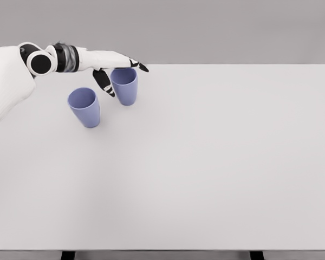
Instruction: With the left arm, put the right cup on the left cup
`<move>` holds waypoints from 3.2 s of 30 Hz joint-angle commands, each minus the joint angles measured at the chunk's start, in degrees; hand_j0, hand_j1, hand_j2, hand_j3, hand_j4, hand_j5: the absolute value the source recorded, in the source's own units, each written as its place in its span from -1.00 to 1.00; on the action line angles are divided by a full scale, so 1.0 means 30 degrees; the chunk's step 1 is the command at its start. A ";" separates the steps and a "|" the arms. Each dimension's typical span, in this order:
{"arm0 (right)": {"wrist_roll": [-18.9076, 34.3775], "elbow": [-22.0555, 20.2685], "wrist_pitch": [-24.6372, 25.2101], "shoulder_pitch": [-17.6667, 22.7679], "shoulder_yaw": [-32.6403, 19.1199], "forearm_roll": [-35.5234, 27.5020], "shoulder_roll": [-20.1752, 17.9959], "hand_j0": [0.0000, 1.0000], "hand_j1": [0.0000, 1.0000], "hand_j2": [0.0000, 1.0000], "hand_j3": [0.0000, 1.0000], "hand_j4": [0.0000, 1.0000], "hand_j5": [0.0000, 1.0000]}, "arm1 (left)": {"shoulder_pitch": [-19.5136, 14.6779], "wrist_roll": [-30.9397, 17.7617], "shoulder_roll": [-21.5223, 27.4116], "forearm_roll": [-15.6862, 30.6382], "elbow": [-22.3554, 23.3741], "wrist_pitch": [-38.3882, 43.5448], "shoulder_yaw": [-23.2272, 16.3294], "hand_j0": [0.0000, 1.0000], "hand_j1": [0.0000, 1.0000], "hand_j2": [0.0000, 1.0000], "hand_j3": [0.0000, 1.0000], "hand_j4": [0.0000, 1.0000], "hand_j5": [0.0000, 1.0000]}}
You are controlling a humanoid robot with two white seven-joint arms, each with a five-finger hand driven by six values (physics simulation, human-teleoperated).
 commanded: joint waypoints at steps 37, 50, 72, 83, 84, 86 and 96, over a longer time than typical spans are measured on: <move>0.0008 0.0004 -0.0010 0.0000 -0.0002 0.0023 0.0000 1.00 1.00 1.00 1.00 1.00 1.00 | -0.0879 -0.0520 0.6620 0.4266 -0.9030 0.0048 0.0353 0.02 0.02 0.02 0.02 0.02 0.02; 0.0008 0.0004 -0.0010 0.0029 -0.0002 0.0023 0.0000 1.00 1.00 1.00 1.00 1.00 1.00 | -0.1523 -0.0520 0.8789 0.5057 -1.0905 0.0048 0.0119 0.02 0.02 0.02 0.02 0.02 0.02; 0.0008 0.0004 -0.0010 0.0000 -0.0002 0.0023 0.0000 1.00 1.00 1.00 1.00 1.00 1.00 | -0.2080 -0.1398 1.1133 0.5292 -1.2809 0.0048 -0.0555 0.03 0.03 0.03 0.03 0.03 0.03; 0.0008 0.0004 -0.0010 0.0000 -0.0002 0.0023 0.0000 1.00 1.00 1.00 1.00 1.00 1.00 | -0.2080 -0.1662 1.1777 0.5292 -1.2780 0.0048 -0.0907 0.05 0.05 0.05 0.05 0.05 0.05; 0.0008 0.0004 -0.0010 0.0000 -0.0002 0.0023 0.0000 1.00 1.00 1.00 1.00 1.00 1.00 | -0.2080 -0.1662 1.1806 0.5292 -1.2780 0.0048 -0.0936 0.05 0.05 0.05 0.05 0.05 0.05; 0.0008 0.0004 -0.0010 0.0029 -0.0002 0.0023 0.0000 1.00 1.00 1.00 1.00 1.00 1.00 | -0.2080 -0.1633 1.1777 0.5292 -1.2780 0.0259 -0.1317 0.05 0.05 0.05 0.05 0.05 0.05; 0.0008 0.0004 -0.0010 0.0000 -0.0002 0.0023 0.0000 1.00 1.00 1.00 1.00 1.00 1.00 | -0.1992 -0.1604 1.1572 0.5321 -1.2839 0.0406 -0.1317 0.05 0.05 0.05 0.05 0.05 0.05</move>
